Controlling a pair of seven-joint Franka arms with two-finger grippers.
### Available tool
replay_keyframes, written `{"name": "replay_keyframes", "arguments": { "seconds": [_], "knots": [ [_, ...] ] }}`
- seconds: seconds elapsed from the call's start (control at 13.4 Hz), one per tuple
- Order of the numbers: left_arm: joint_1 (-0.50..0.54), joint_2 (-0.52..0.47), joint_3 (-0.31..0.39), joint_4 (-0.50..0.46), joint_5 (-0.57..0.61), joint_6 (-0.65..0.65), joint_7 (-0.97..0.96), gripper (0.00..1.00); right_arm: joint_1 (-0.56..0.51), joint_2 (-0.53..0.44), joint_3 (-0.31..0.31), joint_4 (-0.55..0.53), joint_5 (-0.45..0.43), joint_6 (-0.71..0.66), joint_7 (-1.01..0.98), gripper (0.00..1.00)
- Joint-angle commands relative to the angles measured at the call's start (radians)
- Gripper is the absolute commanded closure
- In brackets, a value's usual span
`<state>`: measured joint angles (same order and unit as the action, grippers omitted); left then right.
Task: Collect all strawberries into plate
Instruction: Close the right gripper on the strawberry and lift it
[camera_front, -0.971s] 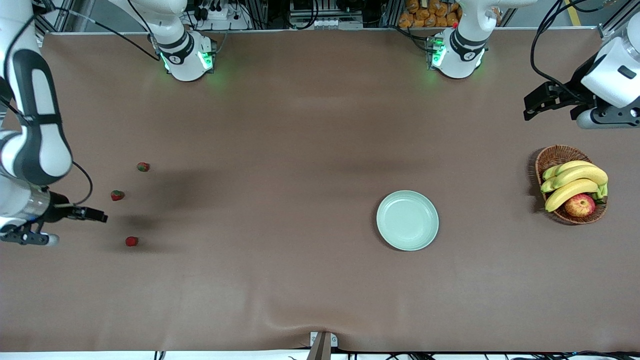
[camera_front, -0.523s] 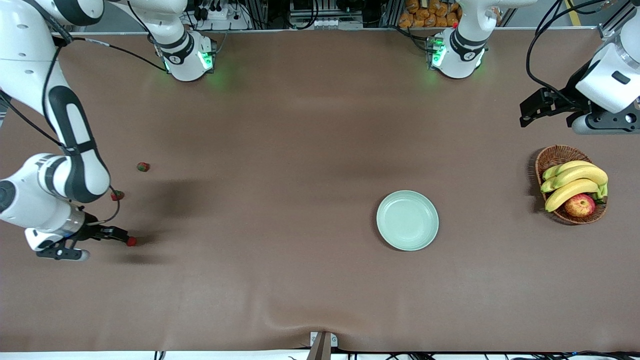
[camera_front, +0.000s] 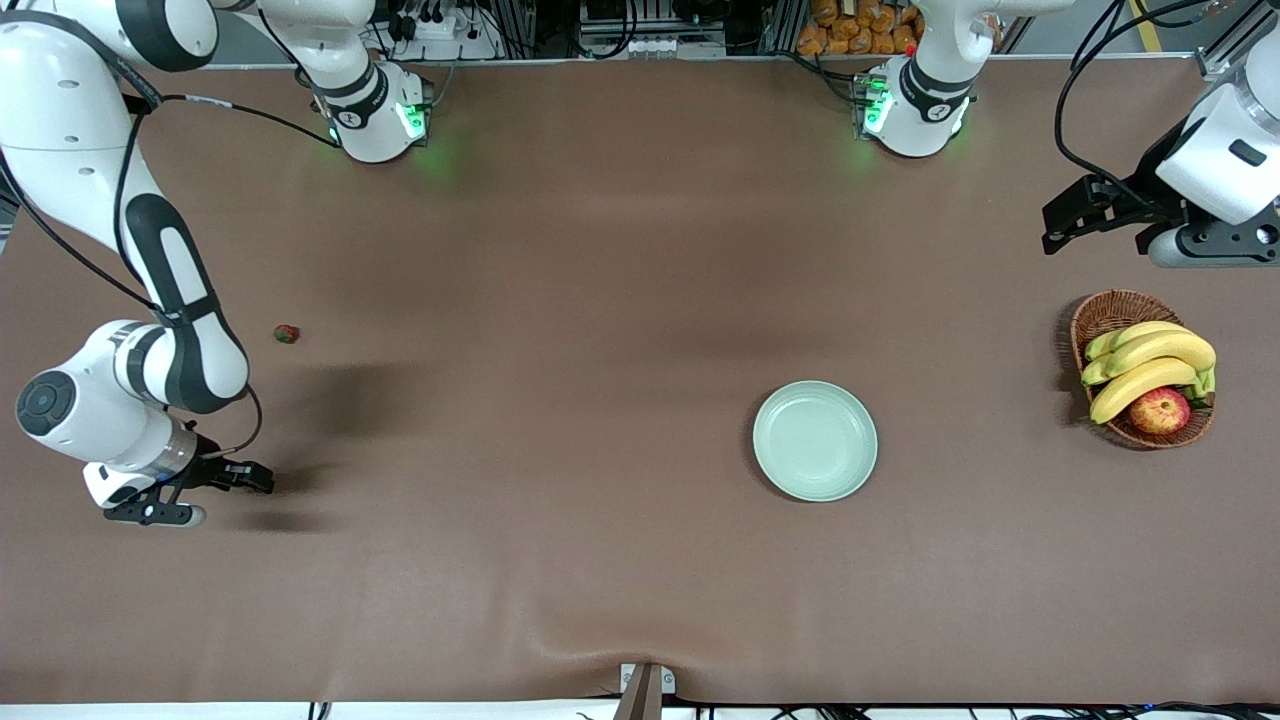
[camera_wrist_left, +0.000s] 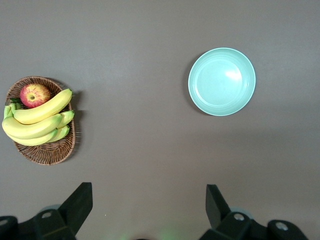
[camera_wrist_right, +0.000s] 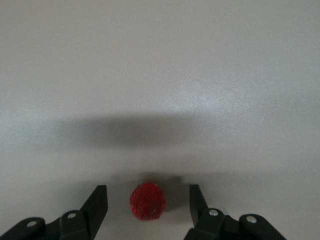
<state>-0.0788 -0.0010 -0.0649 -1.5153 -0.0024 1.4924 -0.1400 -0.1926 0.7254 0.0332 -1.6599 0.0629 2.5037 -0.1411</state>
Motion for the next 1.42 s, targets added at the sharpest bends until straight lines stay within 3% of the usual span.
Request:
{"name": "replay_keyframes", "arguments": {
  "seconds": [0.0, 0.15, 0.3, 0.45, 0.67, 0.9, 1.34],
  "knots": [
    [0.004, -0.007, -0.004, 0.001, 0.021, -0.009, -0.004, 0.0, -0.001, 0.037, 0.002, 0.012, -0.002, 0.035, -0.005, 0.39],
    [0.005, 0.005, -0.004, 0.001, 0.018, -0.006, 0.004, 0.0, -0.001, 0.037, 0.002, 0.009, -0.002, 0.027, -0.008, 0.63],
    [0.001, 0.019, -0.004, 0.003, 0.015, 0.012, 0.004, 0.0, 0.005, 0.034, 0.002, 0.017, -0.003, 0.021, -0.005, 1.0],
    [-0.009, 0.021, -0.004, 0.004, 0.018, 0.026, 0.002, 0.0, 0.019, 0.022, 0.002, 0.025, -0.003, -0.017, 0.003, 1.0],
    [-0.009, 0.019, -0.004, 0.006, 0.021, 0.026, -0.003, 0.0, 0.027, 0.016, 0.007, 0.127, 0.0, -0.223, 0.061, 1.0],
    [-0.009, 0.021, -0.004, 0.006, 0.022, 0.026, -0.003, 0.0, 0.088, 0.009, 0.025, 0.189, 0.002, -0.405, 0.274, 1.0],
    [-0.006, 0.012, -0.004, 0.006, 0.024, 0.025, -0.001, 0.0, 0.169, 0.014, 0.212, 0.18, 0.037, -0.428, 0.731, 1.0]
  ]
}}
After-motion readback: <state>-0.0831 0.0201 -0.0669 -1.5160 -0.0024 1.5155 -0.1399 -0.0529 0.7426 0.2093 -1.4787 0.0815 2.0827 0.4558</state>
